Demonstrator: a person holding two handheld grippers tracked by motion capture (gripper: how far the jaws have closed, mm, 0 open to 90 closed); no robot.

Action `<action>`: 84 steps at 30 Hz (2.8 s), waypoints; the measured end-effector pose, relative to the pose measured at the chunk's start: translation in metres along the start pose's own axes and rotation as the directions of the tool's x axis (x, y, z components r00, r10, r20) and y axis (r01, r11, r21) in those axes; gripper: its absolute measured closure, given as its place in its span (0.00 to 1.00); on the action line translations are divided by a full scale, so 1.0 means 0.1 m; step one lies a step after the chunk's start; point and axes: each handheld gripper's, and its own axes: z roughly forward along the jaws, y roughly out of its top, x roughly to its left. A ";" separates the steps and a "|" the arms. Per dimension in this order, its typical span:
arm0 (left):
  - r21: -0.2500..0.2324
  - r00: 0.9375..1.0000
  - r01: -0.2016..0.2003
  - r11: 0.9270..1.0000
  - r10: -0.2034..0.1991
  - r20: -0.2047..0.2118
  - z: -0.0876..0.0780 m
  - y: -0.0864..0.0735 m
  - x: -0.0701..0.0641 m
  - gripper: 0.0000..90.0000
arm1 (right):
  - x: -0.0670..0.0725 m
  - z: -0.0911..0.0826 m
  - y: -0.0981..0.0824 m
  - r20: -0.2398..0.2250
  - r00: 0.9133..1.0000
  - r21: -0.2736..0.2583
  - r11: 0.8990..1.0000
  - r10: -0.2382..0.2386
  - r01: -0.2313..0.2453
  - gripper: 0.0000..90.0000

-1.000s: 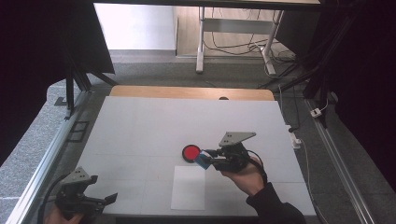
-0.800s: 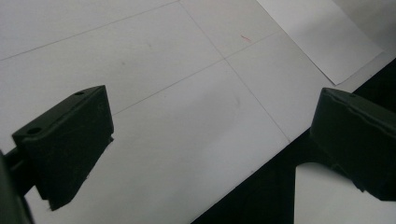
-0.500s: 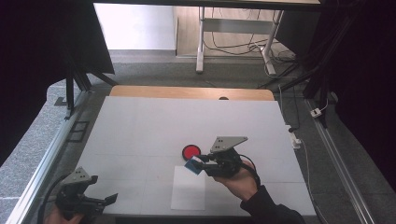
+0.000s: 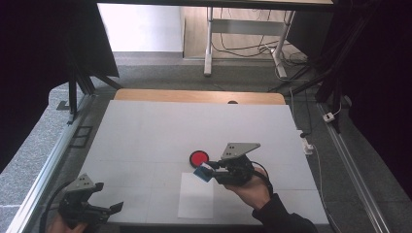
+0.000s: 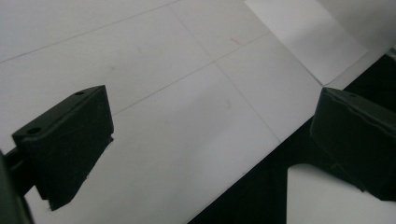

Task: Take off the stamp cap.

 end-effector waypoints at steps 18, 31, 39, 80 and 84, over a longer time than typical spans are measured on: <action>-0.055 0.975 -0.108 0.993 0.116 0.191 0.20 0.22 -0.11 0.01 | 0.03 -0.06 0.00 -0.024 1.000 -0.019 1.000 -0.007 0.006 0.79; -0.078 0.951 -0.198 0.977 0.210 0.226 0.43 0.47 -0.28 0.00 | 0.05 -0.10 0.02 -0.049 0.998 -0.034 0.999 -0.027 0.026 0.79; -0.082 0.929 -0.252 0.964 0.265 0.258 0.57 0.63 -0.38 0.00 | 0.07 -0.12 0.02 -0.056 0.998 -0.045 0.999 -0.033 0.030 0.79; -0.122 0.747 -0.462 0.878 0.460 0.481 1.32 1.32 -0.70 0.00 | 0.16 -0.14 0.05 -0.155 0.986 -0.080 0.996 -0.055 0.043 0.79; -0.125 0.721 -0.482 0.867 0.474 0.505 1.37 1.36 -0.75 0.00 | 0.17 -0.13 0.06 -0.159 0.985 -0.079 0.995 -0.067 0.055 0.79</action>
